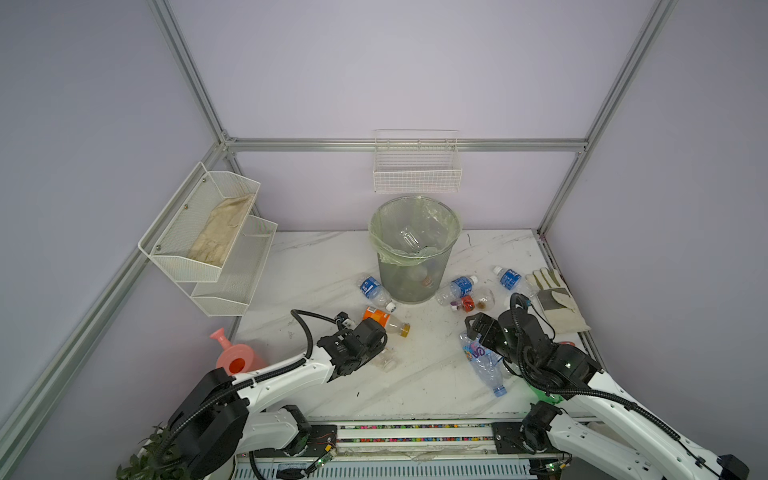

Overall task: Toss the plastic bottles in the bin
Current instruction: 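Lower the left gripper onto the clear white-label bottle and close it, then lift the clear bottle with the left gripper and carry it over the wastebasket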

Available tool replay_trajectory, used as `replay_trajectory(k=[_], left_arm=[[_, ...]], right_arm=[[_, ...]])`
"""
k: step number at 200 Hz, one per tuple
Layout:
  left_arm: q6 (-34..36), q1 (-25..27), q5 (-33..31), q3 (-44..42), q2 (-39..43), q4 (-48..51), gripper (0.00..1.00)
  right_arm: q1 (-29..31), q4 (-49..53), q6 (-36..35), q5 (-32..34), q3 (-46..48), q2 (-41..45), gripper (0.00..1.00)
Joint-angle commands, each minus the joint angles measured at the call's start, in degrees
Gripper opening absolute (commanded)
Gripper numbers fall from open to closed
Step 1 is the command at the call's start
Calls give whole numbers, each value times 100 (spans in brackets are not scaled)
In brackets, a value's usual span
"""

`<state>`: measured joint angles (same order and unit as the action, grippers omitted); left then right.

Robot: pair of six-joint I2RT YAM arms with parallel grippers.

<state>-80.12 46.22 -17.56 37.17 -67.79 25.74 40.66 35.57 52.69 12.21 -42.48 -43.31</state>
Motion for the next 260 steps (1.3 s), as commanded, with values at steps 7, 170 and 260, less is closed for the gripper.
replay_trajectory(k=[7,170,260], left_arm=[[253,12,-641,429,715,765,26],[4500,36,-1229,4722,480,888,16],[6203,89,-235,5940,-569,-300,20]], right_arm=[[12,119,86,71,-8,103,97],[12,-225,-15,-271,345,-103,97],[12,-362,5,-403,533,-108,97]])
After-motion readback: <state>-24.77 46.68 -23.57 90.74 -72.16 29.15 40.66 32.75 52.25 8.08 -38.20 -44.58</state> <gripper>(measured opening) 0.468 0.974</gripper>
